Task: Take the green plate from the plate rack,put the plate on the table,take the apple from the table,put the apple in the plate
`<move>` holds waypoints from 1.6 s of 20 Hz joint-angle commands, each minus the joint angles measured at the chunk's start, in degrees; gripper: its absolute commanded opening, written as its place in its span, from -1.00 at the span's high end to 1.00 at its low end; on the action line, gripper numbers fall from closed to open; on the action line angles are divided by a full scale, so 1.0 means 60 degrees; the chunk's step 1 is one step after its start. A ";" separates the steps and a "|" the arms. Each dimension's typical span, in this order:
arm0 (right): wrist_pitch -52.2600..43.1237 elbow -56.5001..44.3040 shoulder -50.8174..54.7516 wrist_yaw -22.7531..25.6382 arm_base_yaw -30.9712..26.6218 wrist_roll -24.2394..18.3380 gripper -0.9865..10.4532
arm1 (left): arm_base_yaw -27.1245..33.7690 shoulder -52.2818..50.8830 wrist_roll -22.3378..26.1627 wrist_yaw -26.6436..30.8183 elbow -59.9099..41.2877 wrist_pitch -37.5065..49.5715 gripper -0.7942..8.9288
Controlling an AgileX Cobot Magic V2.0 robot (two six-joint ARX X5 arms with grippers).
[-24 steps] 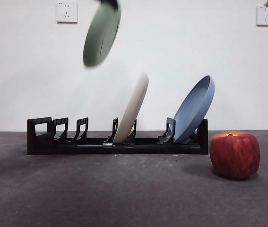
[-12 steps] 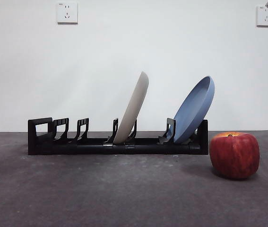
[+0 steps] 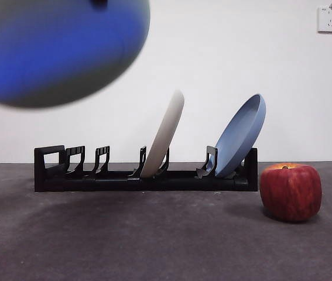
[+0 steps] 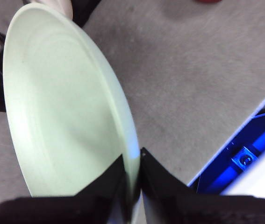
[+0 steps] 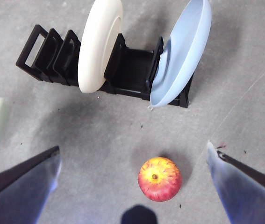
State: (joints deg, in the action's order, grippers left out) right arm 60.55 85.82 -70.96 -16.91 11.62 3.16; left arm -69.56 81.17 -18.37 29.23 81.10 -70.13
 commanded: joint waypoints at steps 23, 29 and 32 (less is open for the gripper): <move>0.0841 0.0040 -0.0022 -0.0004 0.0007 -0.0040 -0.10 | 0.1810 0.3825 0.1253 -0.1891 -0.3147 0.6029 0.85; 0.0849 0.0040 -0.0022 -0.0004 0.0007 -0.0040 -0.10 | 0.1858 0.3814 0.1253 -0.2051 -0.3144 0.6033 0.60; 0.0903 0.0040 -0.0022 -0.0004 0.0007 -0.0040 -0.10 | 0.1858 0.3759 0.1257 -0.2047 -0.3104 0.6033 0.49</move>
State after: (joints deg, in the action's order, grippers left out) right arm 66.13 85.82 -70.96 -16.91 11.60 3.18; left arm -58.24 102.80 -9.76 18.44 63.31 -33.69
